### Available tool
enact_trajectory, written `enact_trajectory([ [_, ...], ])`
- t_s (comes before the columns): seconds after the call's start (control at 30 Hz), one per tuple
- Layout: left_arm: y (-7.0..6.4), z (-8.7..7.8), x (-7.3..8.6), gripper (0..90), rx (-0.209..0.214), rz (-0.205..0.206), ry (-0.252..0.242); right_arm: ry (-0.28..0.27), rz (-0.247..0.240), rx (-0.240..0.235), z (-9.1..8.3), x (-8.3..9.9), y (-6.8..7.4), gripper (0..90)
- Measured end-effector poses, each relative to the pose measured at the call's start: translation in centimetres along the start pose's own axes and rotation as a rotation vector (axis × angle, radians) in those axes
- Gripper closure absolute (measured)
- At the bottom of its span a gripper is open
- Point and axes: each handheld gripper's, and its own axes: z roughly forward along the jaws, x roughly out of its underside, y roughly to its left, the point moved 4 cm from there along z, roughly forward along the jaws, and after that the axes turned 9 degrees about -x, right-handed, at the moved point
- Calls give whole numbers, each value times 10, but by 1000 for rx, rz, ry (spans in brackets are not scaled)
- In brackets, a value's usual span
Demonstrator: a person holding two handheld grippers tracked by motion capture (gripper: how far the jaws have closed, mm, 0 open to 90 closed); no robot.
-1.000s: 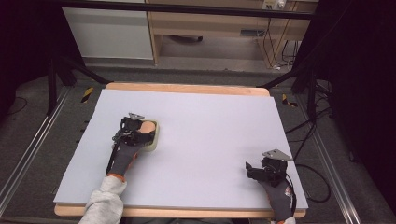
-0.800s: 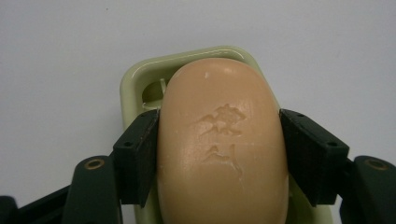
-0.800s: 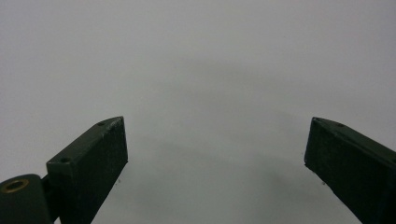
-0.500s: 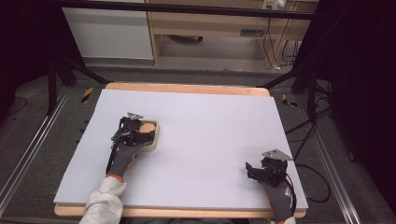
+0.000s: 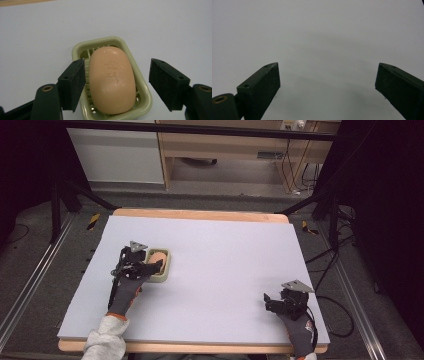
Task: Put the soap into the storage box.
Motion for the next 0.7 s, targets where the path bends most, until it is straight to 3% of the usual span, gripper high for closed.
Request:
enact_trajectory([
  [0.47, 6, -28, 22, 302, -11, 17, -77, -17, 18, 18, -4, 0, -2, 58],
  [0.7, 9, -35, 45, 310, -24, 48, -69, -22, 18, 21, -5, 0, -3, 56],
])
